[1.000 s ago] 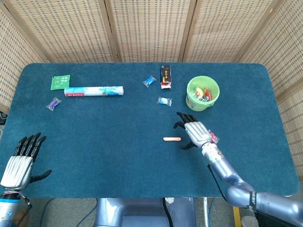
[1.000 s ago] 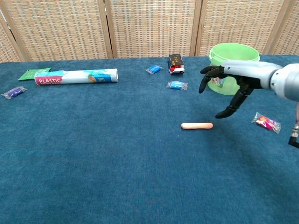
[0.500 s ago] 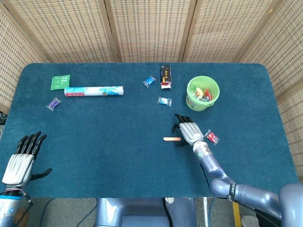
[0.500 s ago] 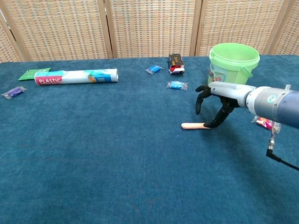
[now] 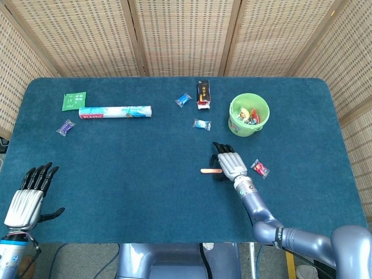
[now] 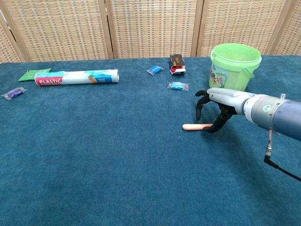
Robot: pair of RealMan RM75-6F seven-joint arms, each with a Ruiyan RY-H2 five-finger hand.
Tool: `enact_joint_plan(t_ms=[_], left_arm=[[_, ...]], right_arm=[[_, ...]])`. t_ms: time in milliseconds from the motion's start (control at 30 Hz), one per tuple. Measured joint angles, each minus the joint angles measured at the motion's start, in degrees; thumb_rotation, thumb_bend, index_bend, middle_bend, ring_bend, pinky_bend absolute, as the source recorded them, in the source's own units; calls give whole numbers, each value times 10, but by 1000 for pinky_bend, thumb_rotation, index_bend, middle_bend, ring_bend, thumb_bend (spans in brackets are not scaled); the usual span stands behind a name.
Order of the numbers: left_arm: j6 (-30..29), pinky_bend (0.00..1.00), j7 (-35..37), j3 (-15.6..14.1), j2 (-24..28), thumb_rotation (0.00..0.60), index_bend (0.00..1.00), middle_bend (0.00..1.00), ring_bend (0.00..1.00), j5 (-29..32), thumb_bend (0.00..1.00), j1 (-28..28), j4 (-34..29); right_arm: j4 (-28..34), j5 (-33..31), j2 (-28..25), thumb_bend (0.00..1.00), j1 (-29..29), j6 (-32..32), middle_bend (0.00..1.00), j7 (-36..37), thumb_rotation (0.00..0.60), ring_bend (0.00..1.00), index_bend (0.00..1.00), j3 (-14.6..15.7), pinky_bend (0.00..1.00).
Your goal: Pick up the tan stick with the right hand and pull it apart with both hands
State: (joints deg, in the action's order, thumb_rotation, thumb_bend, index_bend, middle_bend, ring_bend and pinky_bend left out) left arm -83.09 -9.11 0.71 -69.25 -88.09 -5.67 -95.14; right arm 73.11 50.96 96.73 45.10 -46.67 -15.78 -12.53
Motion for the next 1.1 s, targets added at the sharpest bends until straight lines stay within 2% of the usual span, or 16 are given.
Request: enact_joint_plan(t_ms=[633,900,1100], left_arm=[[0,0,-2,-1,0,600,0,0,0,4,0,-2,0],[2,0,-3,-1,0,600,0,0,0,6,0,-3,-1],[6,0,-6,-1,-2,600,0,0,0,9,0,-5,0]], right_arm=[[-29,1,17,502,3,10,0,7,600,0,513,4,0],[-38,5,21,540,3,10,49,9,600,0,604,5,0],[-27,12,15,541,0,5,66,18,600,0,630,0,0]])
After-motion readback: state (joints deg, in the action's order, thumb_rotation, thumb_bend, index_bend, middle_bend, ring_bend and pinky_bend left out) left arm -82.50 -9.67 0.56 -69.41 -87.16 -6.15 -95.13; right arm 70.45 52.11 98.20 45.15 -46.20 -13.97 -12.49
